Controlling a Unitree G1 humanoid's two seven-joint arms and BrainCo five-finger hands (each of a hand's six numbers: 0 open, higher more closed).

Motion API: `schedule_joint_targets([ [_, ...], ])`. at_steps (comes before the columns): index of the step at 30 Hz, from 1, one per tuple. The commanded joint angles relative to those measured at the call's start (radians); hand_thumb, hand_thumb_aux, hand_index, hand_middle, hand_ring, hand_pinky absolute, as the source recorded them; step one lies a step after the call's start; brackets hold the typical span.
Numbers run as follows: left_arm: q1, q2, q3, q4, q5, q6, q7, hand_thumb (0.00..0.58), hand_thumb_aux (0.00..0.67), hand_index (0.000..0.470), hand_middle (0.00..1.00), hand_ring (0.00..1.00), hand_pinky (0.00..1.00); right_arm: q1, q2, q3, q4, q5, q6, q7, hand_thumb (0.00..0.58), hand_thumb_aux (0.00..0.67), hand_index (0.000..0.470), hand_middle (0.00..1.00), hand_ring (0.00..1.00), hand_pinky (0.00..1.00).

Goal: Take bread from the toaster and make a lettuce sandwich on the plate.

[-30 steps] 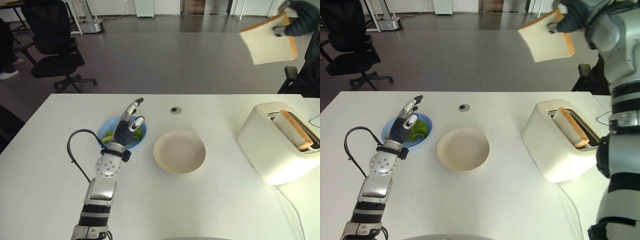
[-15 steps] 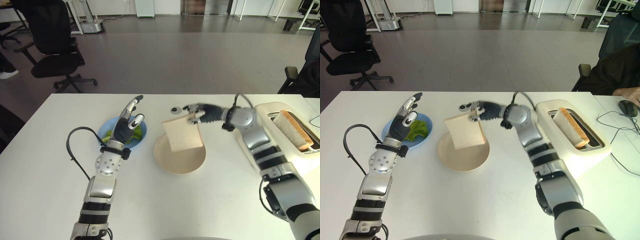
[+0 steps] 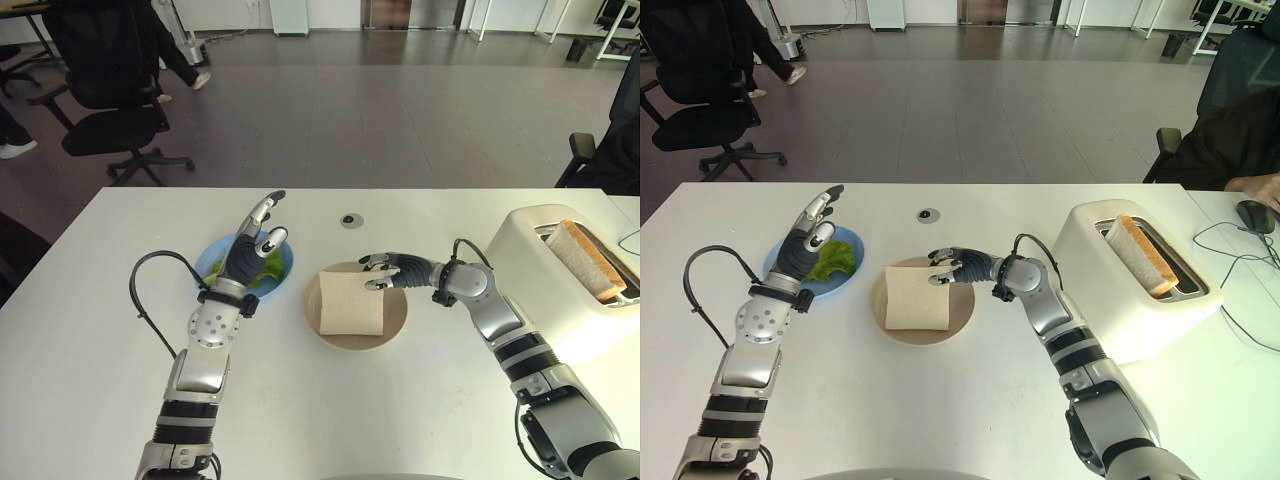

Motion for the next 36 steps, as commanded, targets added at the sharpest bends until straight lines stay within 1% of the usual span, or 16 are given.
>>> schedule_joint_targets([
  [1,-0.076,0.151,-0.008,0.050,0.183,0.014,0.006,0.000,0.000,0.000,0.00,0.00,0.00,-0.057,-0.039,-0.027,-0.053,-0.001,0.001,0.010,0.000,0.000,0.000,0.00,0.00,0.00],
  [5,-0.162,0.340,-0.066,0.140,0.473,0.044,0.050,0.000,0.000,0.000,0.00,0.00,0.00,-0.137,-0.061,-0.069,-0.106,0.016,0.012,0.011,0.000,0.000,0.000,0.00,0.00,0.00],
  [7,-0.239,0.433,-0.138,0.237,0.649,0.066,0.078,0.000,0.000,0.000,0.00,0.00,0.00,-0.169,-0.064,-0.094,-0.142,0.032,0.036,0.011,0.000,0.000,0.000,0.00,0.00,0.00],
  [9,-0.321,0.489,-0.212,0.366,0.779,0.081,0.107,0.000,0.000,0.000,0.00,0.00,0.00,-0.188,-0.066,-0.110,-0.174,0.046,0.060,0.013,0.000,0.000,0.000,0.00,0.00,0.00],
  [11,-0.413,0.506,-0.290,0.537,0.865,0.074,0.151,0.000,0.000,0.000,0.00,0.00,0.00,-0.186,-0.066,-0.117,-0.207,0.053,0.078,0.015,0.000,0.000,0.000,0.00,0.00,0.00],
  [13,-0.502,0.498,-0.362,0.707,0.917,0.055,0.201,0.000,0.000,0.000,0.00,0.00,0.00,-0.177,-0.068,-0.118,-0.242,0.062,0.095,0.019,0.000,0.000,0.000,0.00,0.00,0.00],
  [17,-0.644,0.449,-0.497,0.974,0.989,0.018,0.304,0.000,0.000,0.000,0.00,0.00,0.00,-0.161,-0.072,-0.113,-0.291,0.075,0.119,0.029,0.000,0.000,0.000,0.00,0.00,0.00],
  [21,-0.739,0.375,-0.621,1.185,1.025,-0.022,0.375,0.000,0.000,0.000,0.00,0.00,0.00,-0.150,-0.074,-0.110,-0.336,0.084,0.141,0.036,0.000,0.000,0.000,0.00,0.00,0.00],
  [24,-0.767,0.345,-0.681,1.259,1.025,-0.041,0.399,0.000,0.000,0.000,0.00,0.00,0.00,-0.143,-0.074,-0.108,-0.356,0.087,0.152,0.041,0.000,0.000,0.000,0.00,0.00,0.00],
  [29,-0.790,0.303,-0.760,1.324,1.021,-0.059,0.388,0.000,0.000,0.000,0.00,0.00,0.00,-0.133,-0.074,-0.104,-0.375,0.094,0.162,0.042,0.000,0.000,0.000,0.00,0.00,0.00],
  [32,-0.788,0.284,-0.799,1.354,1.020,-0.068,0.355,0.000,0.000,0.000,0.00,0.00,0.00,-0.129,-0.073,-0.103,-0.386,0.097,0.168,0.042,0.000,0.000,0.000,0.00,0.00,0.00],
  [34,-0.778,0.271,-0.799,1.378,0.988,-0.074,0.293,0.000,0.000,0.000,0.00,0.00,0.00,-0.126,-0.072,-0.104,-0.390,0.098,0.170,0.040,0.000,0.000,0.000,0.00,0.00,0.00],
  [35,-0.770,0.264,-0.786,1.387,0.961,-0.081,0.257,0.148,0.092,0.065,0.00,0.00,0.00,-0.125,-0.072,-0.105,-0.392,0.098,0.170,0.038,0.000,0.000,0.000,0.00,0.00,0.00],
  [36,-0.763,0.259,-0.772,1.394,0.935,-0.089,0.224,0.294,0.200,0.140,0.00,0.00,0.00,-0.125,-0.072,-0.106,-0.393,0.098,0.171,0.036,0.000,0.000,0.000,0.00,0.00,0.00],
])
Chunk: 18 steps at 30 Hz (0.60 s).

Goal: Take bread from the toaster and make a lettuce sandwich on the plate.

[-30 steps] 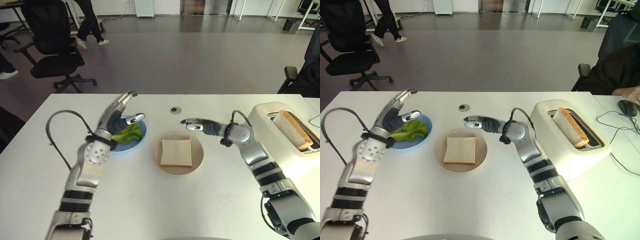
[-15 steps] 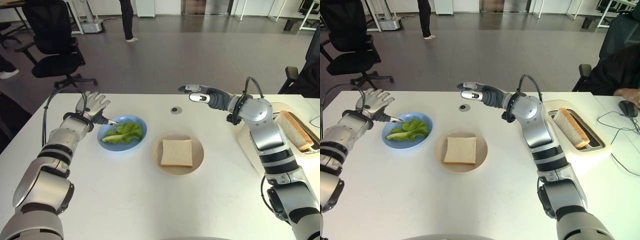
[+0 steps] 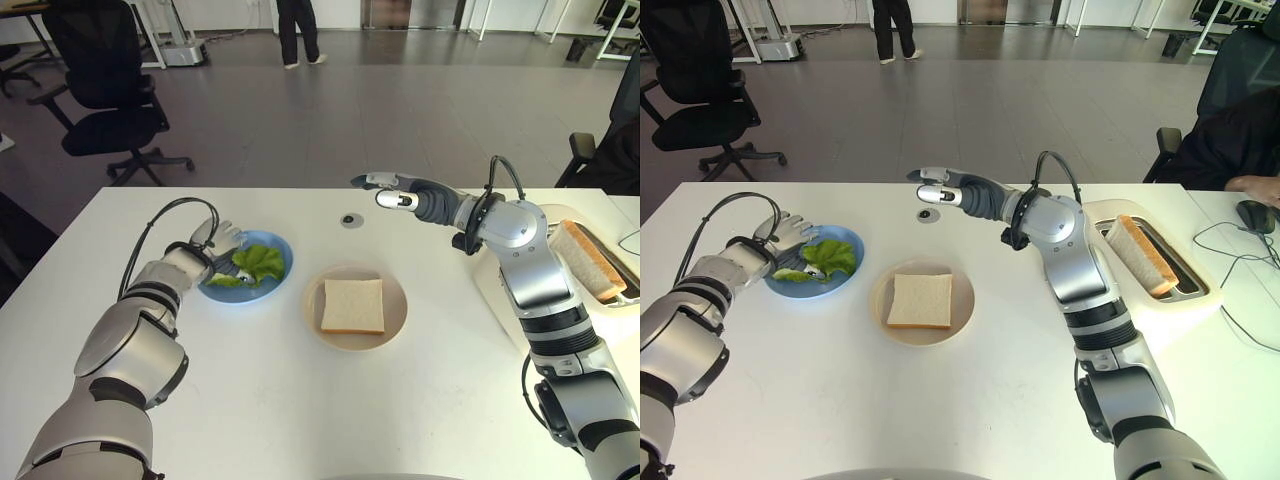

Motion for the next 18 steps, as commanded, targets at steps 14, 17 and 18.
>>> schedule_joint_targets([
  [14,0.039,-0.023,0.156,-0.010,-0.373,-0.134,-0.365,0.580,0.670,0.470,0.00,0.00,0.00,0.013,-0.003,0.004,0.005,0.005,0.002,-0.018,0.000,0.000,0.000,0.00,0.00,0.00],
  [17,0.008,0.004,0.151,-0.047,-0.372,-0.161,-0.376,0.580,0.670,0.470,0.00,0.00,0.00,0.012,-0.004,0.003,0.009,0.005,0.000,-0.020,0.000,0.000,0.000,0.00,0.00,0.00],
  [18,-0.005,0.016,0.150,-0.067,-0.373,-0.169,-0.385,0.580,0.670,0.470,0.00,0.00,0.00,0.011,-0.004,0.003,0.011,0.005,-0.001,-0.020,0.000,0.000,0.000,0.00,0.00,0.00],
])
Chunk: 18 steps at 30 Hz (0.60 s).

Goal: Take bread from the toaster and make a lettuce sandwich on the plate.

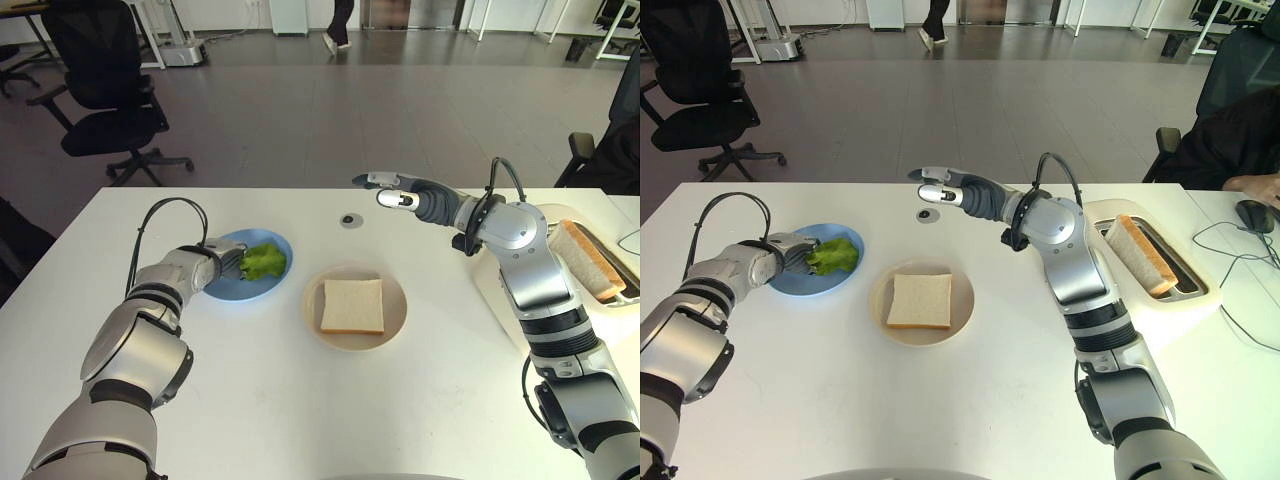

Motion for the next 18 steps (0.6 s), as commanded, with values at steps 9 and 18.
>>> schedule_joint_targets([
  [9,-0.018,0.071,0.087,-0.402,-0.116,-0.056,-0.195,0.580,0.670,0.470,0.00,0.00,0.00,-0.012,-0.001,0.003,0.046,0.002,-0.028,-0.005,0.000,0.000,0.000,0.00,0.00,0.00],
  [18,0.131,-0.062,0.127,-0.763,-0.261,0.037,-0.384,0.580,0.670,0.470,0.00,0.00,0.00,-0.010,-0.005,-0.002,0.041,0.002,-0.020,-0.014,0.000,0.000,0.000,0.00,0.00,0.00],
])
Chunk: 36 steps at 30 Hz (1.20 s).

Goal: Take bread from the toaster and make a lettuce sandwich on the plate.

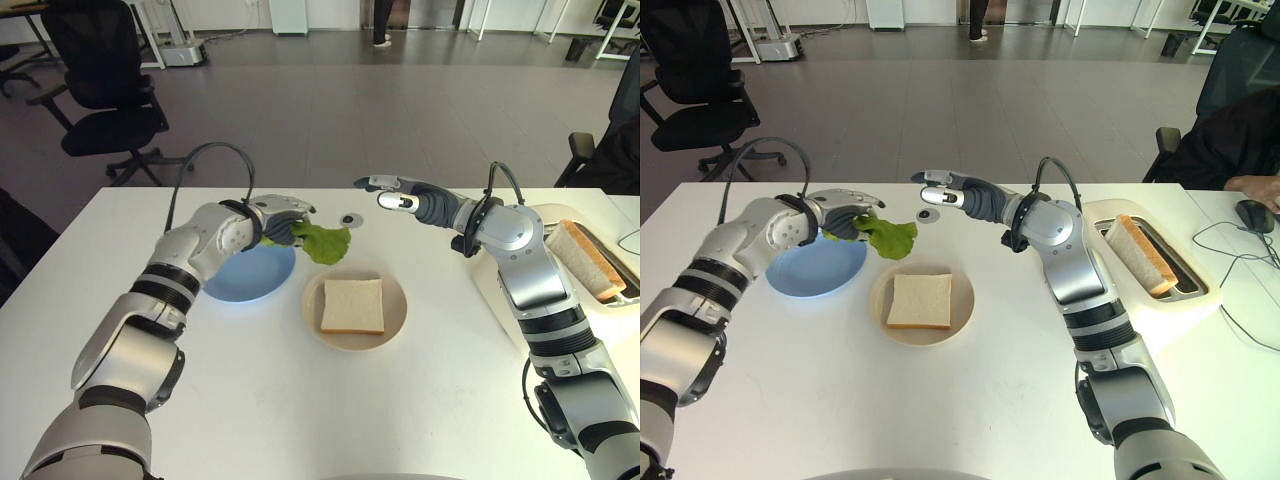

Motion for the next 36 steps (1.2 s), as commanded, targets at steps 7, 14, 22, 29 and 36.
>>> schedule_joint_targets([
  [7,0.144,-0.206,0.014,-0.156,-0.192,0.104,-0.170,0.580,0.670,0.470,0.00,0.00,0.00,-0.007,-0.007,-0.008,-0.005,0.004,0.012,-0.002,0.000,0.000,0.000,0.00,0.00,0.00],
  [14,0.179,-0.251,-0.015,-0.136,-0.198,0.142,-0.236,0.574,0.604,0.424,0.00,0.00,0.00,0.002,-0.008,-0.009,-0.016,0.006,0.017,-0.003,0.000,0.000,0.000,0.00,0.00,0.00],
  [22,0.173,-0.212,-0.058,-0.095,-0.103,0.127,-0.236,0.556,0.533,0.374,0.00,0.00,0.00,0.009,-0.006,-0.006,-0.025,0.009,0.019,0.000,0.000,0.000,0.000,0.00,0.00,0.00],
  [29,0.170,-0.194,-0.060,-0.102,-0.076,0.122,-0.239,0.571,0.586,0.411,0.00,0.00,0.00,0.013,-0.008,-0.004,-0.024,0.009,0.017,0.003,0.000,0.000,0.000,0.00,0.00,0.00],
  [36,0.149,-0.188,-0.013,-0.138,-0.107,0.135,-0.236,0.573,0.599,0.420,0.00,0.00,0.00,0.012,-0.008,-0.002,-0.014,0.009,0.009,0.005,0.000,0.000,0.000,0.00,0.00,0.00],
])
